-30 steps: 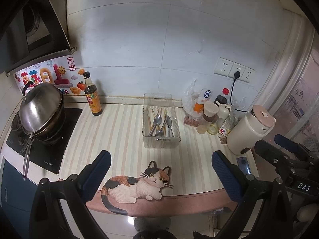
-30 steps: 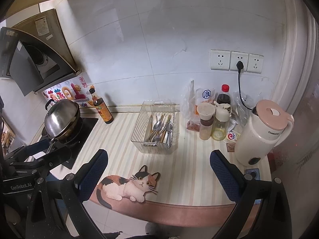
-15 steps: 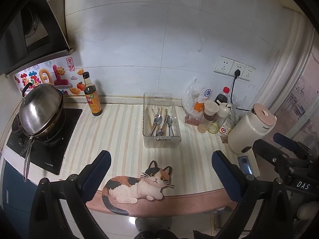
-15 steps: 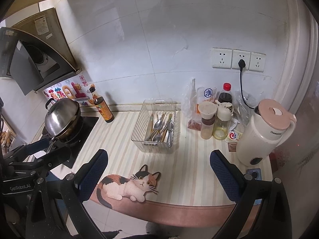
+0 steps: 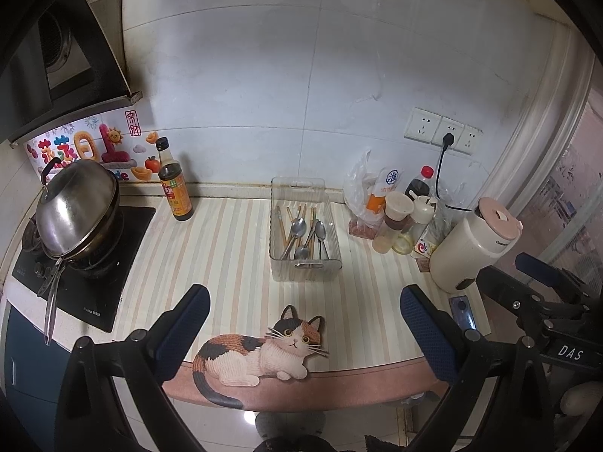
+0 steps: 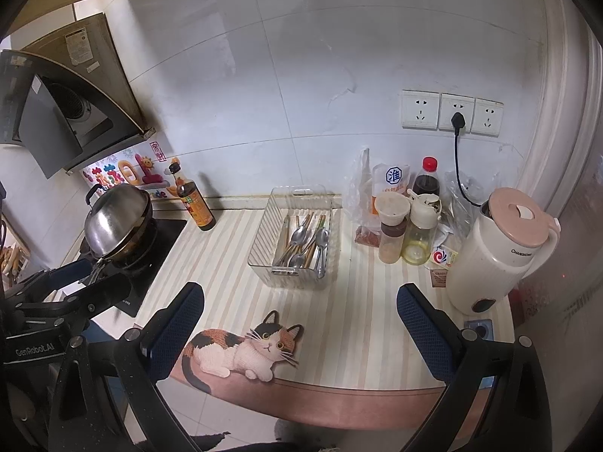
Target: Organize utensils
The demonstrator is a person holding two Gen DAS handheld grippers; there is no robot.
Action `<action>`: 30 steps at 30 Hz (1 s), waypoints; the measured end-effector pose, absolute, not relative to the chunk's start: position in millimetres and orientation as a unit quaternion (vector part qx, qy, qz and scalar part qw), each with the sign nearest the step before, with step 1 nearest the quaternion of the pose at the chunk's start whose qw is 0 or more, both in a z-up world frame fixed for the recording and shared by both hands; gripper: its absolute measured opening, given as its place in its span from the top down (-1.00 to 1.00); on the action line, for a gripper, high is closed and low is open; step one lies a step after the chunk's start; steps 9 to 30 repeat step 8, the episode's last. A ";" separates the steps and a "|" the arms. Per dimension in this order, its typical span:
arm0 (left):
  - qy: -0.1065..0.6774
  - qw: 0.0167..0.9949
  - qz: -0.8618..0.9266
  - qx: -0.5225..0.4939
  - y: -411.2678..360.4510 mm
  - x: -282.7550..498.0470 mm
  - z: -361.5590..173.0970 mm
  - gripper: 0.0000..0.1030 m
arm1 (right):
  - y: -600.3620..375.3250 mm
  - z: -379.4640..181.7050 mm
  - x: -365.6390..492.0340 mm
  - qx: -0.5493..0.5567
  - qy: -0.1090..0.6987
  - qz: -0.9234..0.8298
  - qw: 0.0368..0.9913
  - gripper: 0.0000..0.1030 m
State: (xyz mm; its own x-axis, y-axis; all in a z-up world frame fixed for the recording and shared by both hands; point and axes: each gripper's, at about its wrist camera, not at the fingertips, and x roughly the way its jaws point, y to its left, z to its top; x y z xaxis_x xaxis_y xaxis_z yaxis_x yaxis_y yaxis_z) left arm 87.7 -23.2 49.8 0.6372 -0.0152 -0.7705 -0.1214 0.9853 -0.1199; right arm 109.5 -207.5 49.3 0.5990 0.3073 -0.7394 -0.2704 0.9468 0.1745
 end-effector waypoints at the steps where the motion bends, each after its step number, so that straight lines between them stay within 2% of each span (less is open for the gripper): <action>1: 0.426 0.901 0.029 -0.079 -22.7 88.4 49.7 -1.00 | -207.4 49.2 109.4 0.022 0.418 0.162 0.894 -1.00; 30: 0.426 0.901 0.027 -0.080 -19.2 89.1 49.5 -1.00 | -208.7 47.8 111.5 0.021 0.418 0.165 0.893 -1.00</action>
